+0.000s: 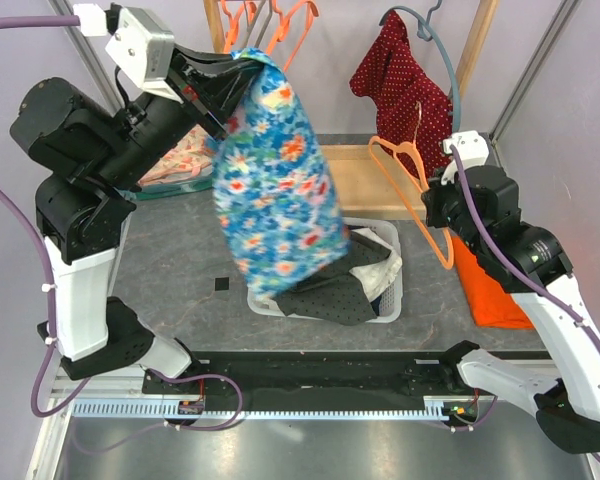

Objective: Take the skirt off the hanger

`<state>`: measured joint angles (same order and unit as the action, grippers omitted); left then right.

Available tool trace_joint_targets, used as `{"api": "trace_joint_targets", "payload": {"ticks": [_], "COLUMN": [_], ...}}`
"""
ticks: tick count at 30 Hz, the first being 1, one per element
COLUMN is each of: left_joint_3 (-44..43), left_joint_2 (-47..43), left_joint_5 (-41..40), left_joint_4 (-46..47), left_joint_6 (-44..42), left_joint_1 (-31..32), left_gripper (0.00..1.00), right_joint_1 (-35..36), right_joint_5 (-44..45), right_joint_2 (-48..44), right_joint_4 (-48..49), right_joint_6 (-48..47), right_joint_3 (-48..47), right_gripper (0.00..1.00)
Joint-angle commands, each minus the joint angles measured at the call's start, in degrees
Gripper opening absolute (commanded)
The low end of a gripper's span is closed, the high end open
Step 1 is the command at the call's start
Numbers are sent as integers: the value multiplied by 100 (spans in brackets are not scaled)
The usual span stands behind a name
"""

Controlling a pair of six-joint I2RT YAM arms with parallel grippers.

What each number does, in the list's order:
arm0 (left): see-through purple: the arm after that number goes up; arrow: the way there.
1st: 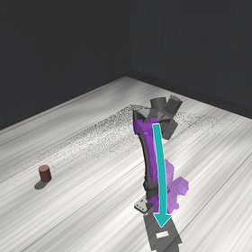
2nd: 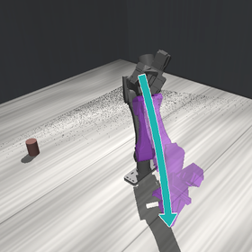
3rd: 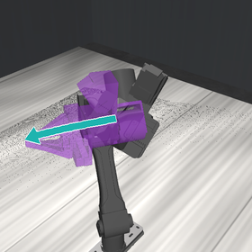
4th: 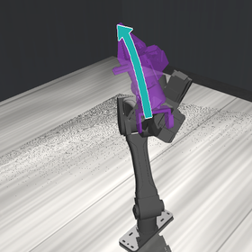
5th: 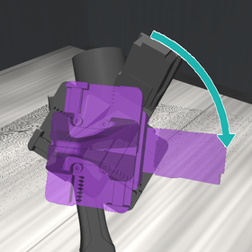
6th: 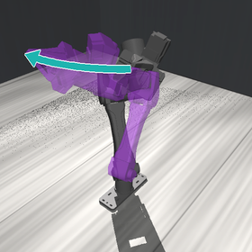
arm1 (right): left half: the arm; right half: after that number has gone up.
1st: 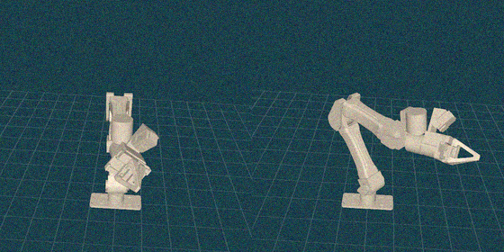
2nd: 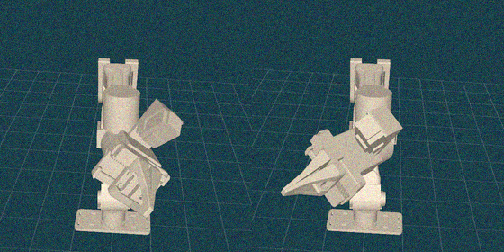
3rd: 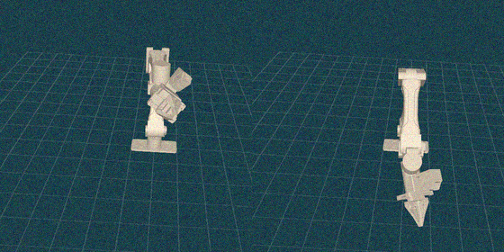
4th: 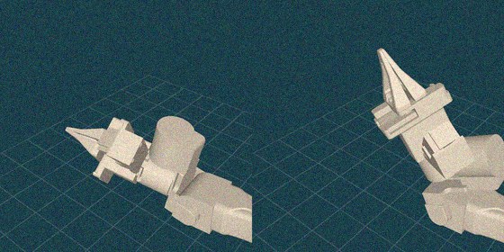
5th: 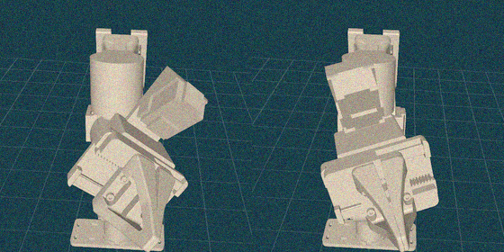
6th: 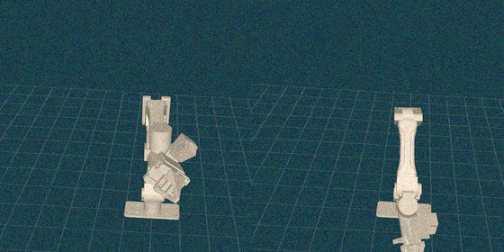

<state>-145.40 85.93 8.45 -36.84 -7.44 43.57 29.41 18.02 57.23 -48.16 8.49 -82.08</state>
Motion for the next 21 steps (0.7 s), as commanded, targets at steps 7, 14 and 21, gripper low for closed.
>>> {"api": "trace_joint_targets", "payload": {"ticks": [7, 14, 21], "left_joint_3": [416, 2090, 3517], "left_joint_2": [-138, -375, -235], "left_joint_5": [87, 289, -255], "left_joint_4": [292, 54, 45], "left_joint_6": [331, 270, -319], "left_joint_1": [37, 213, 538], "left_gripper": [2, 2, 2], "right_joint_1": [-14, -14, -5], "right_joint_5": [-9, -123, -334], "right_joint_2": [-116, -204, -107], "right_joint_4": [343, 413, 439], "right_joint_6": [-5, 82, 188], "right_joint_3": [-431, -721, -1125], "right_gripper": [0, 0, 0]}}
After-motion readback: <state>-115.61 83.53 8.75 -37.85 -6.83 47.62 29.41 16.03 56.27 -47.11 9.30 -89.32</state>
